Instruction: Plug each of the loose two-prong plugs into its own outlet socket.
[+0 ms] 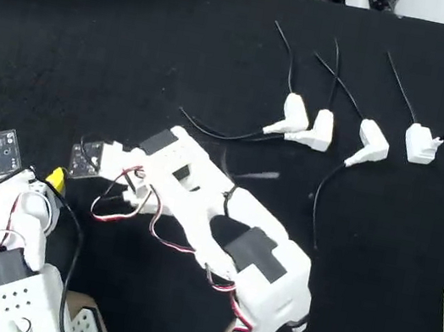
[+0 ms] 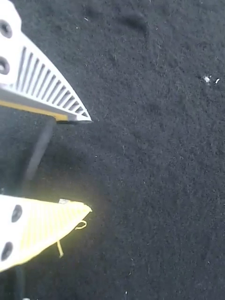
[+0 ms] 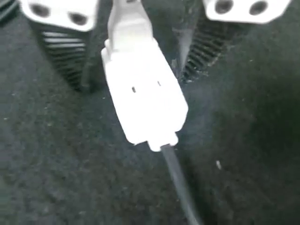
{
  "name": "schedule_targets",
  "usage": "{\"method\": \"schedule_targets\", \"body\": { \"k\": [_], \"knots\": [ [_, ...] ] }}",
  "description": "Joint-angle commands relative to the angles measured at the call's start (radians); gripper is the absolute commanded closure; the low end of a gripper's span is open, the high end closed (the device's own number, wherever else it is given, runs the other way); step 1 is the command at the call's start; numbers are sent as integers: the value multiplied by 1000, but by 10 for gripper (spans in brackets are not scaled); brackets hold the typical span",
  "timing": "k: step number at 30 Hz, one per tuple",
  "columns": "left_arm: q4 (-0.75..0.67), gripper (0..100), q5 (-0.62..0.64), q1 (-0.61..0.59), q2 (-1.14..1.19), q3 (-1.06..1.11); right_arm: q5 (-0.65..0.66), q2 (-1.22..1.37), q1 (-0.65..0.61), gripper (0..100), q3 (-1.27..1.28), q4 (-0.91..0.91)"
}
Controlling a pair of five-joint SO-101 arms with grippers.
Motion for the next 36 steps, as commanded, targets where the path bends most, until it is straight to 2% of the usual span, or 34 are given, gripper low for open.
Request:
{"method": "schedule_targets", "body": {
  "k": [1,7,13,16,19,26,32,36],
  "knots": [
    [3,726,8,-8,-8,-45,-31,-70,25,972,-31,-9],
    [3,726,8,-8,-8,-45,-170,-213,222,988,-139,138],
    [2,726,9,-2,-8,-45,-529,-380,525,988,-326,336],
    [2,726,9,-2,-8,-44,-580,-354,634,988,-400,420],
    [0,726,11,-1,-8,-41,-618,-298,704,988,-443,431],
    [-3,726,12,-1,-8,-38,-735,-53,686,988,-515,342],
    [-3,726,12,-1,-8,-38,-882,179,594,987,-769,282],
    [0,726,12,-1,-8,-36,-907,354,582,987,-987,305]
  ]
}}
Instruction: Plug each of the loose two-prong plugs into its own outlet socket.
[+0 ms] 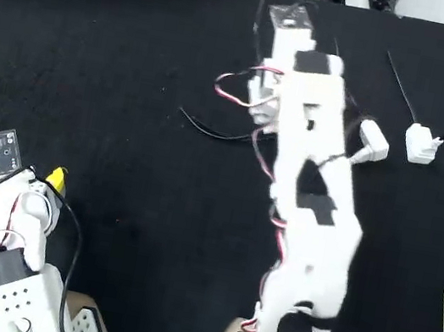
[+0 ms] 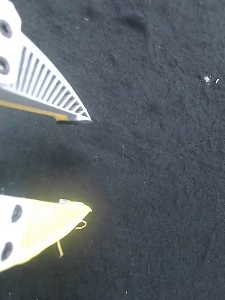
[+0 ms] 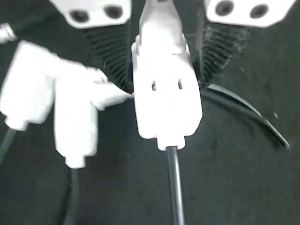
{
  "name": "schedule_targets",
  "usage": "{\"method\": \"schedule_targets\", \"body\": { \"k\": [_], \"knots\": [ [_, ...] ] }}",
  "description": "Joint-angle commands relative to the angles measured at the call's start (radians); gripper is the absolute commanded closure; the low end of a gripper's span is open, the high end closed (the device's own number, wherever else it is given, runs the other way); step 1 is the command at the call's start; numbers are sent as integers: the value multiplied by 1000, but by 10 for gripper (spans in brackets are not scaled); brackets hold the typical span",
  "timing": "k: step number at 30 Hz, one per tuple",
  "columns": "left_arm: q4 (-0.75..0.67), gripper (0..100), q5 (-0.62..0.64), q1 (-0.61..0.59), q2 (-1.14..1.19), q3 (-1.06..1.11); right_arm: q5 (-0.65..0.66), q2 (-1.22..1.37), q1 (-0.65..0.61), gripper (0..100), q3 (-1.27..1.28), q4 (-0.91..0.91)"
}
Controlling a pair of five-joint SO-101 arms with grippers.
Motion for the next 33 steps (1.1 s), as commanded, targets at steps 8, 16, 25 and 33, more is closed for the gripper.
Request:
{"method": "schedule_targets", "body": {
  "k": [8,16,25,33],
  "knots": [
    [0,726,12,-1,-8,-36,-21,371,48,982,-602,129],
    [0,726,12,-1,-8,-36,-18,591,49,778,-909,216],
    [0,726,12,-1,-8,-36,-12,513,44,756,-1058,290],
    [0,726,12,-1,-8,-36,-11,280,44,756,-1066,353]
  ]
}}
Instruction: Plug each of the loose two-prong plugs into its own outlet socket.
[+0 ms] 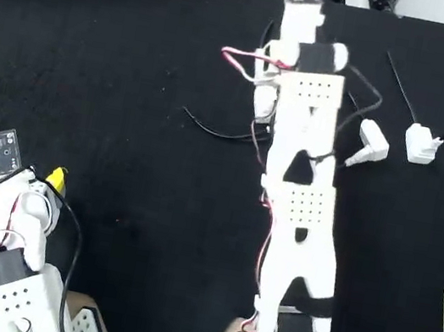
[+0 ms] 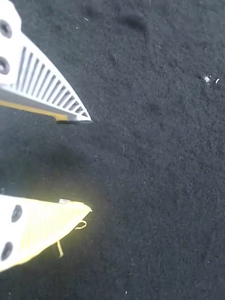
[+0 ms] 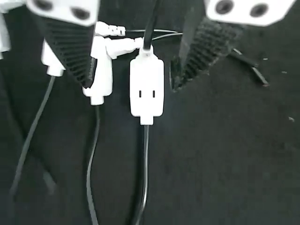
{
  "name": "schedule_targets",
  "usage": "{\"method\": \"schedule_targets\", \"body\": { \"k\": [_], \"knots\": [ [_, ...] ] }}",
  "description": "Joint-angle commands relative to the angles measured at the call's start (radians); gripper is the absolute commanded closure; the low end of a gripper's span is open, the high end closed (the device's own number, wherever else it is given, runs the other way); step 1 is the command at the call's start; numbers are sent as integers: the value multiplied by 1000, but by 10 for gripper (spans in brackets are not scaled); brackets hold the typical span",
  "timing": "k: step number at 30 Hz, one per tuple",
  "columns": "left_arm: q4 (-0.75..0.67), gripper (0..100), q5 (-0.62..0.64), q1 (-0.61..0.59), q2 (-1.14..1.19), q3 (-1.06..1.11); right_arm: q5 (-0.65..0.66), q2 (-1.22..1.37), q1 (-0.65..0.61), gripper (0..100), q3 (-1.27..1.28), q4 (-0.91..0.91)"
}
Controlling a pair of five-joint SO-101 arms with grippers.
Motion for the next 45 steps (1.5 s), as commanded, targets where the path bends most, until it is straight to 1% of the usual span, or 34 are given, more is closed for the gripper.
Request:
{"method": "schedule_targets", "body": {
  "k": [1,9,11,13,18,21,25,26,27,30,33,37,42,45],
  "knots": [
    [0,726,12,-1,-8,-36,3,-176,18,756,-51,31],
    [0,726,12,-1,-8,-36,-3,-427,48,759,-50,57],
    [0,726,12,-1,-8,-36,-6,-513,74,760,-10,60],
    [0,726,12,-1,-8,-36,-6,-638,95,783,82,60],
    [2,726,12,-1,-8,-36,-5,-1015,137,921,479,55],
    [25,726,14,-1,-8,-48,-3,-1219,130,991,740,55],
    [103,733,14,2,-8,-97,2,-1460,130,985,1070,29],
    [109,758,14,10,-8,-101,2,-1509,130,985,1152,11],
    [114,801,14,19,-8,-101,2,-1558,130,984,1236,-9],
    [114,981,14,28,-8,-104,2,-1698,130,984,1471,-48],
    [115,912,14,30,-8,-104,2,-1856,137,986,1659,-48],
    [115,924,14,114,-8,-105,2,-2086,130,985,1923,-74],
    [115,937,14,254,-8,-84,2,-2377,135,984,2308,-236],
    [115,937,14,335,-8,-33,2,-2534,112,984,2557,-328]
  ]
}}
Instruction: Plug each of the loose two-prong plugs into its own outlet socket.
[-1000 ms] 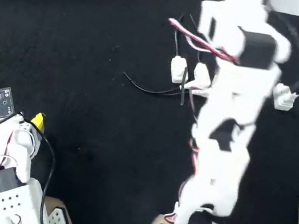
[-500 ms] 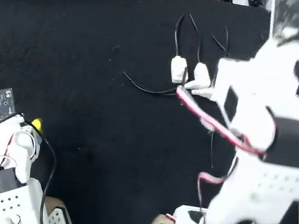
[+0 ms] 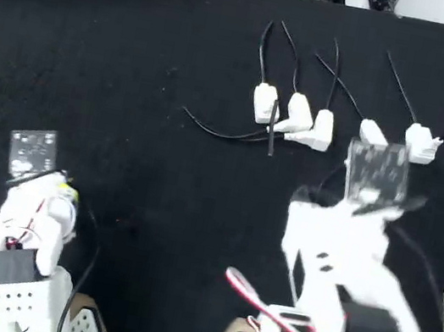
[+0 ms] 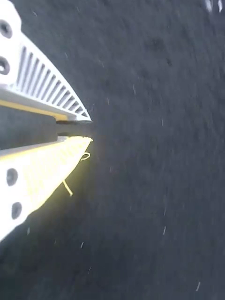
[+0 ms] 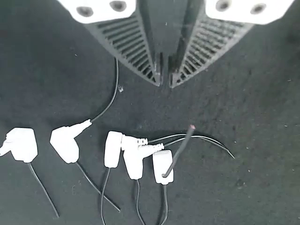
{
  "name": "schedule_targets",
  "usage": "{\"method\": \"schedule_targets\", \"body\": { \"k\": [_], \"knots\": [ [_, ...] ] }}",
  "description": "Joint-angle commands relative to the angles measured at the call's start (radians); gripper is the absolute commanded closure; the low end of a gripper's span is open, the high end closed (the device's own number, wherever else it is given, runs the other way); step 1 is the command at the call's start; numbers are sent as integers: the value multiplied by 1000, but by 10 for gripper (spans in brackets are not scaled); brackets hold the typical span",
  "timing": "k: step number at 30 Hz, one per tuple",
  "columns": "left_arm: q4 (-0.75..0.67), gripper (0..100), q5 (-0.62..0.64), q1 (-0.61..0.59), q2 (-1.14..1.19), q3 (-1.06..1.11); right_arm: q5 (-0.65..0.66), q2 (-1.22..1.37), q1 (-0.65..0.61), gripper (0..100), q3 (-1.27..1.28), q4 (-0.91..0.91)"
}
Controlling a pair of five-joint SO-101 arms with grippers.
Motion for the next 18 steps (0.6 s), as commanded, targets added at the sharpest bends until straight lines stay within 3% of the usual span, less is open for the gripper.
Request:
{"method": "schedule_targets", "body": {
  "k": [1,10,18],
  "knots": [
    [6,938,9,99,-6,8,2,-182,-11,984,294,-129],
    [78,939,9,159,-6,-15,2,-595,-21,984,697,-190],
    [77,938,9,159,-6,31,2,-585,-17,983,872,-241]
  ]
}}
